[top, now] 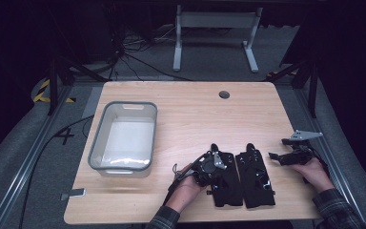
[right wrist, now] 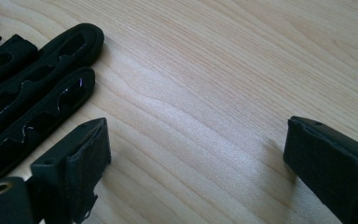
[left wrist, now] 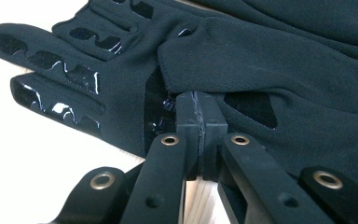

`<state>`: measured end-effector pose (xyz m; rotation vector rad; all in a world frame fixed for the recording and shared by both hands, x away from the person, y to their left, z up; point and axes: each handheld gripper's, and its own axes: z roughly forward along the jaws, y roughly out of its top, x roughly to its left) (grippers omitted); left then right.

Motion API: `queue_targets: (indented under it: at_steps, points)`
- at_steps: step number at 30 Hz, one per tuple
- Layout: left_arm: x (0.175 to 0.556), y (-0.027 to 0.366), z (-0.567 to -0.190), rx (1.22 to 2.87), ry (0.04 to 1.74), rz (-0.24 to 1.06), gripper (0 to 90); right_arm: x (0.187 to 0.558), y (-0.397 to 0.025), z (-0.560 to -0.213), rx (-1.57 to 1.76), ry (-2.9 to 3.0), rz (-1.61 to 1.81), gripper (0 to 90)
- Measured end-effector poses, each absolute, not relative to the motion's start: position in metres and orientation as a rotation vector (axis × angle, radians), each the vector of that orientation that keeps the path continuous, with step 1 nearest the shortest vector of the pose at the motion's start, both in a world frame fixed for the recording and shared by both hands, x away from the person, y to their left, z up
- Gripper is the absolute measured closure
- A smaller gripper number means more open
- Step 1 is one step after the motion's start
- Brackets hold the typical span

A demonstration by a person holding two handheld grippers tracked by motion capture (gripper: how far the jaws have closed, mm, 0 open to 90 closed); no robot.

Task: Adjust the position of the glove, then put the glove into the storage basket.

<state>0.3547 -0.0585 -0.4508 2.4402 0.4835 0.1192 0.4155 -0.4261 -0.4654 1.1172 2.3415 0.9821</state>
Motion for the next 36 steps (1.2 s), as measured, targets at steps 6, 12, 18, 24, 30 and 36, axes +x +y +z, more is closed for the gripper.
queue_targets:
  at_steps: [6,12,18,24,30,36]
  points:
    - [0.355,-0.052,-0.448,2.388,0.533,0.135,74.6,0.415,-0.426,-0.465,1.117,2.342,0.982,7.6]
    - [0.356,-0.038,-0.444,2.318,0.641,0.145,61.1,0.415,-0.426,-0.465,1.104,2.352,0.988,9.5]
    - [0.357,-0.031,-0.450,2.303,0.734,0.147,52.0,0.411,-0.425,-0.459,1.065,2.375,0.996,18.6]
    - [0.358,-0.036,-0.455,2.292,0.759,0.135,51.3,0.391,-0.414,-0.450,0.969,2.446,1.068,40.0]
    - [0.358,-0.039,-0.457,2.294,0.770,0.149,50.8,0.369,-0.398,-0.440,0.845,2.543,1.186,75.2]
    - [0.358,-0.041,-0.458,2.297,0.779,0.160,50.3,0.365,-0.384,-0.444,0.771,2.659,1.196,90.0]
